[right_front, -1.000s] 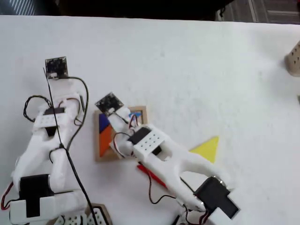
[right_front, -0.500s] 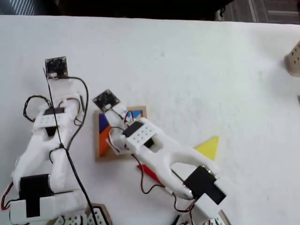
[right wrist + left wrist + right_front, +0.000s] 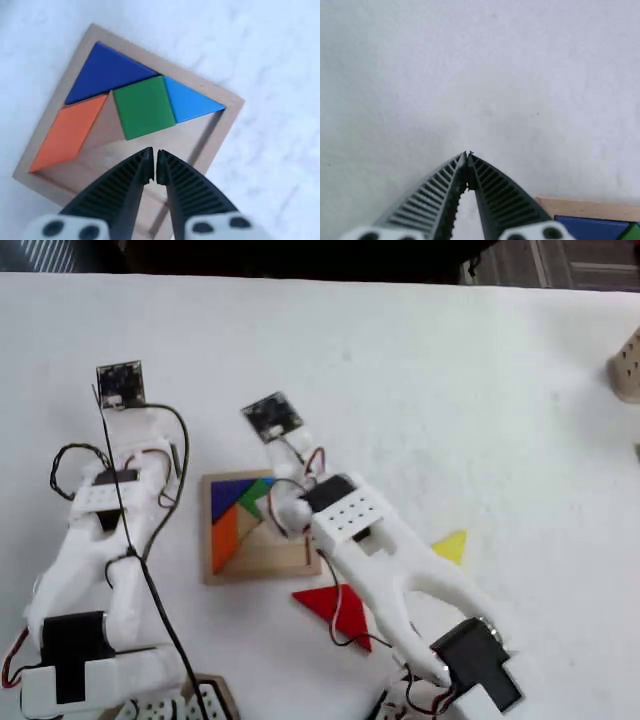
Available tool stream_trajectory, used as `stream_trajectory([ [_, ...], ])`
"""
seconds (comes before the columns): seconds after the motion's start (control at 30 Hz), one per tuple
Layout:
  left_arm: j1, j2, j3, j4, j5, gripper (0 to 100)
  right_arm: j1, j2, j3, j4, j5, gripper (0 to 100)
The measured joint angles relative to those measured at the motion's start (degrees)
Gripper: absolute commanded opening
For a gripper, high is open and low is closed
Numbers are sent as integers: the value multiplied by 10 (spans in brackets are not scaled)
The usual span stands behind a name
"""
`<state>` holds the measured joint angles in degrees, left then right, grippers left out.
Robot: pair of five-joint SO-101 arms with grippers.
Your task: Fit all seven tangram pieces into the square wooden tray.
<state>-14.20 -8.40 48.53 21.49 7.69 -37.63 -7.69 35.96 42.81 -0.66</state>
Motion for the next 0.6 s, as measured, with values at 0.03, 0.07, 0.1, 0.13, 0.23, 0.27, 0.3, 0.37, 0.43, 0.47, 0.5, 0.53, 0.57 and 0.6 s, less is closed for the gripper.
stream_trajectory([
  [0.03,0,0,0,0,0,23,4,1,10,-15,0,18],
  [0.07,0,0,0,0,0,23,4,6,15,-31,0,18],
  [0.1,0,0,0,0,0,23,4,16,15,-44,0,18],
  [0.13,0,0,0,0,0,23,4,30,15,-54,0,18],
  [0.23,0,0,0,0,0,23,4,84,-2,-62,0,18],
  [0.27,0,0,0,0,0,23,4,103,-13,-62,0,18],
  [0.3,0,0,0,0,0,23,4,120,-24,-62,0,18],
  [0.37,0,0,0,0,0,23,4,147,-47,-62,0,18],
  [0.43,0,0,0,0,0,23,4,164,-69,-47,0,18],
  [0.47,0,0,0,0,0,23,4,170,-80,-40,0,18],
  [0.5,0,0,0,0,0,23,4,174,-88,-36,0,18],
  [0.53,0,0,0,0,0,23,4,177,-94,-35,0,18],
  [0.57,0,0,0,0,0,23,4,179,-99,-35,0,18],
  [0.6,0,0,0,0,0,23,4,180,-103,-34,0,18],
])
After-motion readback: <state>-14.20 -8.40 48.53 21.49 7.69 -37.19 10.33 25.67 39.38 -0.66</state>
